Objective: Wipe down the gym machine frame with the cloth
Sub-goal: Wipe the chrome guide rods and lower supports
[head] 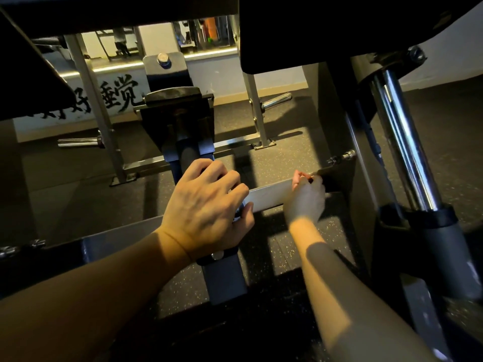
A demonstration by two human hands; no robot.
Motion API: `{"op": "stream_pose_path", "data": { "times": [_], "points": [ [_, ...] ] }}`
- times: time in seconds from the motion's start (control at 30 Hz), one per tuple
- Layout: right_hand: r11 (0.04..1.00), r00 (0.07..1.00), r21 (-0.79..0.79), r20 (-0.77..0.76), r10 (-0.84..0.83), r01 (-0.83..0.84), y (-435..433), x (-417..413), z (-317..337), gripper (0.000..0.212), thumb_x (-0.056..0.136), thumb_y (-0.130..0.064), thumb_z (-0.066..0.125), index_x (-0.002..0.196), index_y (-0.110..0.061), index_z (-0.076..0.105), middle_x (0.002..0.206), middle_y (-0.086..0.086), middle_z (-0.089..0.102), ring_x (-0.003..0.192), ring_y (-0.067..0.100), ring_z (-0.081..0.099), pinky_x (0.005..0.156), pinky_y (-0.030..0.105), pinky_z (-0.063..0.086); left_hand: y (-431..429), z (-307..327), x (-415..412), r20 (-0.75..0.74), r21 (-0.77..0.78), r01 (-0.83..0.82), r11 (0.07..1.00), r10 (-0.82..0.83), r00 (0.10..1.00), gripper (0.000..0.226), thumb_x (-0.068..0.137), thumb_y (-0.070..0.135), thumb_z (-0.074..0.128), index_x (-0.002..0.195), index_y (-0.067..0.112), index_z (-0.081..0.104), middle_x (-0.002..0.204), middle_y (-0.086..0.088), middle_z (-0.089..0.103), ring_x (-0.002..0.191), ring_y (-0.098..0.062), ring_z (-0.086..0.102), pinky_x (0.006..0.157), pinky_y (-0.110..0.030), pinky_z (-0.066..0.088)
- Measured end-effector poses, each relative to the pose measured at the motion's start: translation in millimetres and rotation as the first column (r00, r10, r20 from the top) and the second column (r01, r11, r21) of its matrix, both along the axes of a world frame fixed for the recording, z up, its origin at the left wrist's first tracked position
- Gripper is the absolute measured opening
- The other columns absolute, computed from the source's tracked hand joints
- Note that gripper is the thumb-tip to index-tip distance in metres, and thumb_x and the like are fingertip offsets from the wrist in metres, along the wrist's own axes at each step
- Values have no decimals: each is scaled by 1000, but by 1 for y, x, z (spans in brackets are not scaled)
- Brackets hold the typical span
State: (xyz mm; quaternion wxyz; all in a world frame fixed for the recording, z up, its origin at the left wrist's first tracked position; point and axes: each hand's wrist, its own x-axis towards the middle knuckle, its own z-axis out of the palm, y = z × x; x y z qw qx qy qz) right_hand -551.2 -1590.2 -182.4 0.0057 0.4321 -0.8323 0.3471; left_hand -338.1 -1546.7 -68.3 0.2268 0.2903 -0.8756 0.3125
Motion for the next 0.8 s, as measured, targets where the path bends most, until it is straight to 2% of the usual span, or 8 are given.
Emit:
{"op": "stream_pose_path", "data": {
  "times": [0.07,0.2,0.33,0.43,0.53,0.6,0.7,0.8],
  "points": [
    [996,996,-52,61,72,-69,-1,26,4,30,96,-12,63,126,-8,63,148,15,47,136,30,49,115,40,40,0,-1,0,-4,5,-3,1000,3,1000,35,94,42,50,84,13,68,84,-7,64,83,-30,56,86,-44,39],
    [858,851,39,159,501,-513,7,66,34,29,102,-10,54,128,-1,63,132,18,61,125,32,56,109,42,44,3,3,0,16,39,-25,999,24,1000,35,93,44,50,88,14,69,87,-8,65,86,-30,56,89,-45,40],
    [874,836,161,411,364,-459,44,45,33,21,99,-16,64,118,-8,69,104,4,65,104,18,60,96,34,47,9,10,-1,98,120,-81,989,70,993,46,94,53,41,85,16,67,85,-6,60,88,-27,51,94,-44,39],
    [887,746,39,559,363,-460,110,34,30,14,93,-28,73,100,-16,77,93,-3,73,94,19,69,84,33,53,13,21,-1,151,213,-133,968,102,983,51,92,59,39,93,19,70,93,-3,63,98,-24,53,113,-44,32],
    [905,613,-101,703,359,-414,175,28,52,7,93,-23,74,92,-29,71,95,-7,69,99,17,66,91,36,52,36,33,3,108,379,-124,917,90,990,45,92,54,47,106,20,72,109,-2,64,112,-22,54,120,-47,27],
    [909,557,-138,750,356,-394,213,26,75,13,95,-19,71,107,-25,72,104,-1,70,102,16,66,94,39,54,74,31,9,-29,445,-70,893,93,995,38,91,44,50,109,19,72,110,-2,64,112,-23,56,116,-45,33],
    [881,438,-213,803,404,-423,258,37,110,22,94,-13,70,113,-21,75,105,6,76,100,23,72,89,45,60,154,34,21,-238,627,14,779,174,955,28,94,40,55,112,21,67,104,6,59,100,-14,55,90,-33,43],
    [841,389,-286,786,480,-459,294,55,139,28,92,-7,72,118,-15,73,106,6,75,96,20,74,73,32,62,218,51,31,-299,801,30,597,357,885,20,94,42,66,108,27,67,98,15,63,89,-1,58,82,-29,52]
  ]
}}
